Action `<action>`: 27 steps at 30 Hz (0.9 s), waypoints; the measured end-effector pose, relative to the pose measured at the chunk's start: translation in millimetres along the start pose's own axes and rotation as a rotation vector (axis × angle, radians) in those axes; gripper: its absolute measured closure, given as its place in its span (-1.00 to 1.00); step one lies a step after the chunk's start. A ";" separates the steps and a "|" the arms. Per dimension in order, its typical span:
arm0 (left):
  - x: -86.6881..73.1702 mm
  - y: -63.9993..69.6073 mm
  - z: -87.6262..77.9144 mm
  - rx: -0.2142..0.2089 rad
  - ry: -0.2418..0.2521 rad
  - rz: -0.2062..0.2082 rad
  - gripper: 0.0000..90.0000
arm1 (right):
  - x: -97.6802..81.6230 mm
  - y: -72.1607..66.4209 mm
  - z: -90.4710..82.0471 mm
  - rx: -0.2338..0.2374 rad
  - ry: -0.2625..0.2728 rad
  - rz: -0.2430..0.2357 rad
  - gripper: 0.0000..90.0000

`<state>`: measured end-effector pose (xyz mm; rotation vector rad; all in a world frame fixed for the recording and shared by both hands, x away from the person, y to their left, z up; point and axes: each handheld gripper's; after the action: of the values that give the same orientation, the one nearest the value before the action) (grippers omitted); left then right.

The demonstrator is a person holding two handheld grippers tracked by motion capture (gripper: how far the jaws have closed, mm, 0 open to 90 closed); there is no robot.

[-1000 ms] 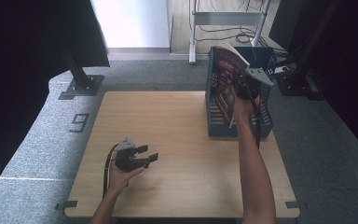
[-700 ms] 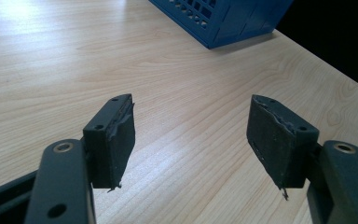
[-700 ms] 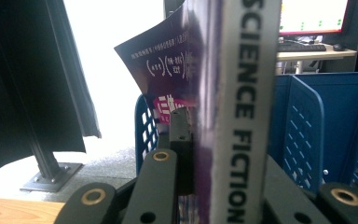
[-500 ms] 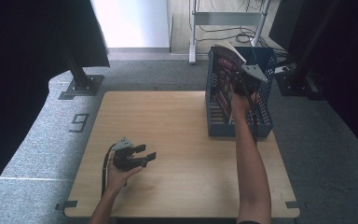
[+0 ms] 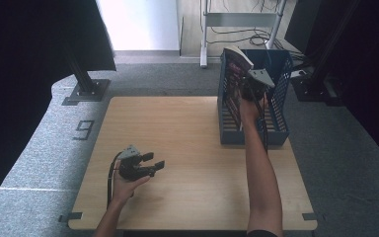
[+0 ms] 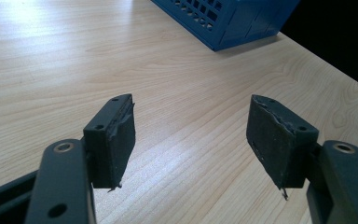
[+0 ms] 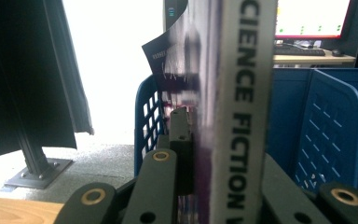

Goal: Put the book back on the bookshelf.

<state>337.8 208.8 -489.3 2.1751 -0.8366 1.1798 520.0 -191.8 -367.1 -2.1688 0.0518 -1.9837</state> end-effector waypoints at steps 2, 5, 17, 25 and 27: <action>0.0 -0.5 -0.3 0.001 0.001 -0.001 -0.27 | -0.1 0.5 1.0 -0.002 -0.001 0.005 0.82; 0.0 -2.1 -1.5 0.003 0.002 -0.003 -0.27 | -0.3 2.1 4.5 -0.007 0.001 0.018 0.82; -0.3 -4.6 -3.9 0.008 0.008 -0.009 -0.27 | -16.9 4.1 14.7 -0.007 -0.022 0.015 0.82; -1.1 -4.4 -1.8 0.007 0.003 -0.009 -0.27 | -36.2 3.8 20.7 -0.011 -0.040 0.009 0.81; -1.3 -4.4 -1.4 0.006 0.002 -0.010 -0.27 | -37.9 3.7 20.8 -0.010 -0.036 0.012 0.81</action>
<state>339.7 213.1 -490.4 2.1807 -0.8212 1.1808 537.3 -186.7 -406.6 -2.2039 0.0698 -1.9417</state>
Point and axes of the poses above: each handheld gripper's, and its own axes: z roughly forward along the jaws, x roughly out of its top, y roughly to its right, and after that the axes turned 7 degrees about z, right-handed
